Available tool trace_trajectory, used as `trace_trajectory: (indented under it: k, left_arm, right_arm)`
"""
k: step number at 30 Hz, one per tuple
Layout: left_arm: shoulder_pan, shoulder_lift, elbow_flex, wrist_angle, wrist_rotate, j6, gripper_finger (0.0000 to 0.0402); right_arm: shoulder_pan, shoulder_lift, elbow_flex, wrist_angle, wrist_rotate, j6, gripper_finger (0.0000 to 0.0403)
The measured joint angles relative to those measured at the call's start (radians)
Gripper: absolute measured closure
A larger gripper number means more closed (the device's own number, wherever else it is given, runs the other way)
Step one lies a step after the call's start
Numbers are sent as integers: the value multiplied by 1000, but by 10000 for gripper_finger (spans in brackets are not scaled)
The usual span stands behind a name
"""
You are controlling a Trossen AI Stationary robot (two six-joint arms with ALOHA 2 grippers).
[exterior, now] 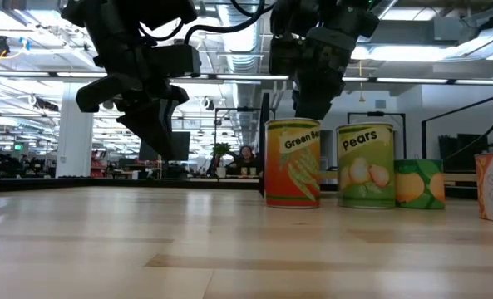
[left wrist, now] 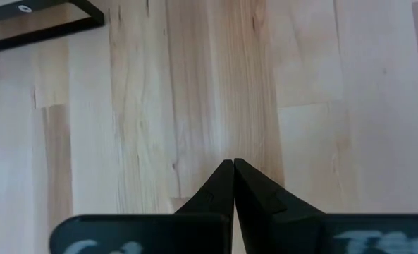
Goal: Pick and place cans onto a shelf
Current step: Put the canned green beans on the shelf
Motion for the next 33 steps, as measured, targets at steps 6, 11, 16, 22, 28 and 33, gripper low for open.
trace_trajectory:
  k: [6, 11, 16, 22, 28, 33]
  left_arm:
    - [0, 0, 0, 0, 0, -1, 401]
    - [0, 0, 0, 1, 0, -1, 401]
    - [0, 0, 0, 1, 0, -1, 401]
    - [0, 0, 0, 2, 0, -7, 401]
    - [0, 0, 0, 4, 0, -7, 401]
    - [0, 0, 0, 2, 1, -8, 401]
  right_arm:
    - [-1, 0, 0, 2, 5, 21, 393]
    - [-1, 0, 0, 0, 5, 22, 393]
    - [1, -6, 30, -34, -10, 23, 398]
    - [0, -45, 68, -89, -8, 24, 399]
    - [-2, -83, 101, -116, -8, 22, 399]
    - [-29, -132, 107, -127, 36, -1, 401]
